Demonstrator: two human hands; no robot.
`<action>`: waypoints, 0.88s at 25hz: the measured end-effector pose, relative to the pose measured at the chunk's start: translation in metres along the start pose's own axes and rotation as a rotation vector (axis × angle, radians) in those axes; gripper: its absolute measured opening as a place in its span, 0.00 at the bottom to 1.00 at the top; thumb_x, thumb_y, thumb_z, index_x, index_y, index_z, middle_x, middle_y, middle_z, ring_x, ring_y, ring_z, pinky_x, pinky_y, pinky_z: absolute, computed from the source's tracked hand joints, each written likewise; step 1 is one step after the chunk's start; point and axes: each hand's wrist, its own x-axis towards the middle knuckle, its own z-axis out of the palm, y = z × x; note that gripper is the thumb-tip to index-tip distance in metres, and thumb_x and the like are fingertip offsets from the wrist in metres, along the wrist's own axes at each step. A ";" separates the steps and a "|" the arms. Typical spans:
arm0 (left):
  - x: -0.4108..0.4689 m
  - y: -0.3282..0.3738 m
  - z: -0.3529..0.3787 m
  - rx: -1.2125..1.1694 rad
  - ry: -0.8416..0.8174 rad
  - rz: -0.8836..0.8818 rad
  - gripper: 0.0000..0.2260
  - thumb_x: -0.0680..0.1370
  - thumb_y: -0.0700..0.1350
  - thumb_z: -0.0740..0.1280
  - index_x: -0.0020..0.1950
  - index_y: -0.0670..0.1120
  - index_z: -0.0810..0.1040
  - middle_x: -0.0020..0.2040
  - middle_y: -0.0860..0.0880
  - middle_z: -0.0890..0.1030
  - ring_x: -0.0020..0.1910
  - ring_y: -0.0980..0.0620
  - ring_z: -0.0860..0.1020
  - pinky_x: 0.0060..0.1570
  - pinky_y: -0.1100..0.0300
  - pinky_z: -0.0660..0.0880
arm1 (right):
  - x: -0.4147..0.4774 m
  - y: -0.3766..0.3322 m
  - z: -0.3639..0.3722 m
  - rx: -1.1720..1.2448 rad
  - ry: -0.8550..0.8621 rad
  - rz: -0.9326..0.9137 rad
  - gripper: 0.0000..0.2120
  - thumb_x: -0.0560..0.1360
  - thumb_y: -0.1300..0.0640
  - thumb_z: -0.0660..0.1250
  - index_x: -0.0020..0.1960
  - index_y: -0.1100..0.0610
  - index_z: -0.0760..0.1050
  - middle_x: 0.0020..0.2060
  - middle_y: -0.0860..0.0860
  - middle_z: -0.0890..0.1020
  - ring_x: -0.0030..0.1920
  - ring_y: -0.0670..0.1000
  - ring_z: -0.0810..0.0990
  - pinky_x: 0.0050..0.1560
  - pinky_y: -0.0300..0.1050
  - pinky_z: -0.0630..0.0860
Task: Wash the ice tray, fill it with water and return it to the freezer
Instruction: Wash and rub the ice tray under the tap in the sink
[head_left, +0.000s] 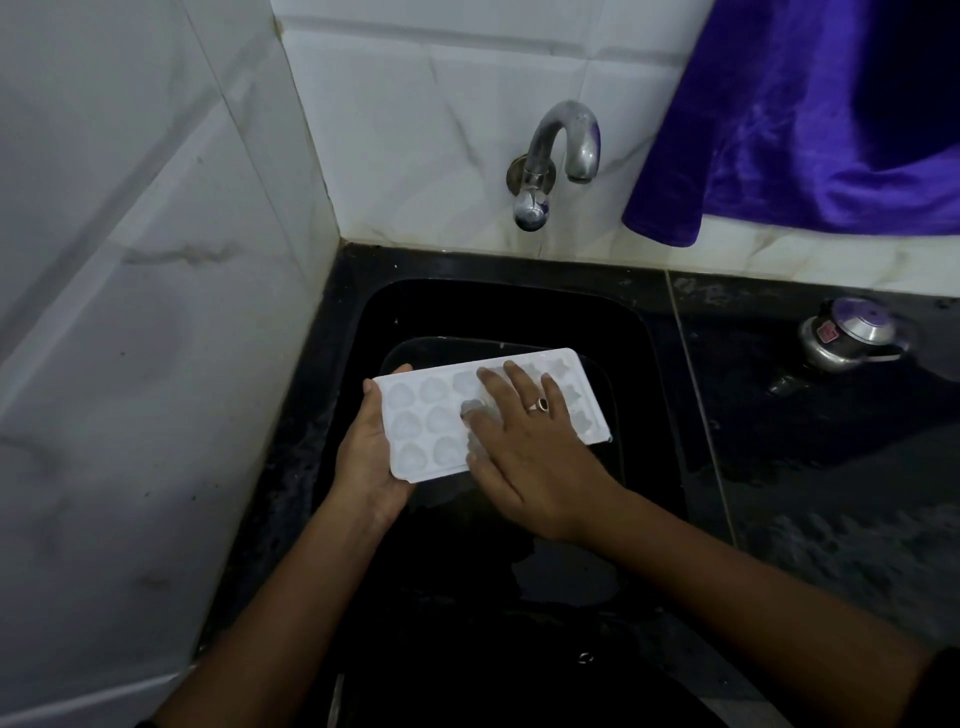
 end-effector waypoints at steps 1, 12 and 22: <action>-0.002 -0.001 0.002 0.008 0.004 0.008 0.25 0.86 0.62 0.54 0.74 0.51 0.76 0.66 0.41 0.84 0.63 0.38 0.82 0.59 0.40 0.79 | -0.004 0.006 0.001 -0.004 -0.004 -0.012 0.26 0.83 0.42 0.47 0.75 0.51 0.68 0.82 0.60 0.57 0.83 0.64 0.49 0.79 0.71 0.46; 0.001 -0.035 0.019 0.023 0.046 -0.012 0.24 0.85 0.63 0.54 0.73 0.52 0.78 0.65 0.41 0.84 0.63 0.38 0.83 0.59 0.39 0.80 | -0.006 0.034 0.000 0.080 -0.007 0.068 0.24 0.83 0.42 0.47 0.65 0.50 0.76 0.82 0.59 0.58 0.83 0.63 0.49 0.80 0.68 0.44; 0.008 -0.043 0.040 -0.015 0.070 0.027 0.25 0.86 0.62 0.55 0.73 0.51 0.78 0.66 0.42 0.84 0.63 0.38 0.83 0.58 0.40 0.81 | 0.000 0.053 -0.010 -0.179 0.023 -0.046 0.24 0.83 0.42 0.50 0.63 0.53 0.79 0.79 0.60 0.64 0.80 0.65 0.57 0.77 0.73 0.50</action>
